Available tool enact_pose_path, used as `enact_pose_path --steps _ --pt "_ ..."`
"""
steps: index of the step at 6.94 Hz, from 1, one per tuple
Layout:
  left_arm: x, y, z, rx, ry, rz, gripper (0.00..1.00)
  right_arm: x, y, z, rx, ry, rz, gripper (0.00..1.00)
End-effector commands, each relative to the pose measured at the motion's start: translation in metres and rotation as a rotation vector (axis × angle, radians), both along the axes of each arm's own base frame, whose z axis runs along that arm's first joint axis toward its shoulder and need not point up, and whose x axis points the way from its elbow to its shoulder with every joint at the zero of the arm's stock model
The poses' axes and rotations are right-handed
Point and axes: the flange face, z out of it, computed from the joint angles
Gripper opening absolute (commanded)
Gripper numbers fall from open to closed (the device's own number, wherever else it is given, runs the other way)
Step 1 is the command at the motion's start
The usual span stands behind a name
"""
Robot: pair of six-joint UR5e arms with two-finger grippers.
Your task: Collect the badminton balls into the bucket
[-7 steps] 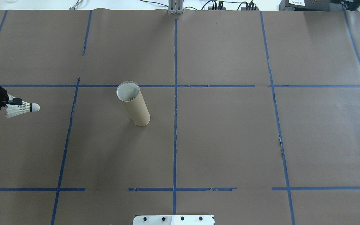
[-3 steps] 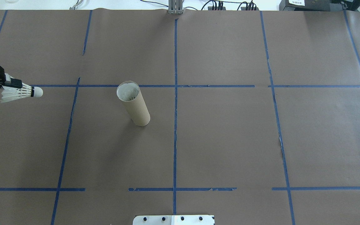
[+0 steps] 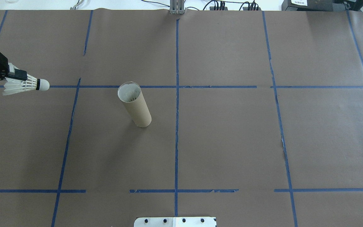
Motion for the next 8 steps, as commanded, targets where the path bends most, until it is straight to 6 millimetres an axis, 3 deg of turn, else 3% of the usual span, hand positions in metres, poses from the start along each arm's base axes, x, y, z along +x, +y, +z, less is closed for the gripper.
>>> enact_pose_path --steps 1,2,5,8 --pt "0.005 -0.008 -0.041 0.039 -0.043 0.013 0.00 0.000 0.000 0.000 0.000 0.000 0.000 1.00" --pt "0.010 -0.012 -0.062 0.040 -0.074 -0.008 0.00 0.000 0.000 0.000 0.000 0.000 0.000 1.00" --pt "0.077 0.000 -0.166 -0.015 -0.354 -0.043 0.00 0.000 0.000 0.000 0.000 0.000 0.000 1.00" --pt "0.123 0.004 -0.183 0.052 -0.506 0.052 0.00 0.000 0.000 0.000 0.000 0.000 0.000 1.00"
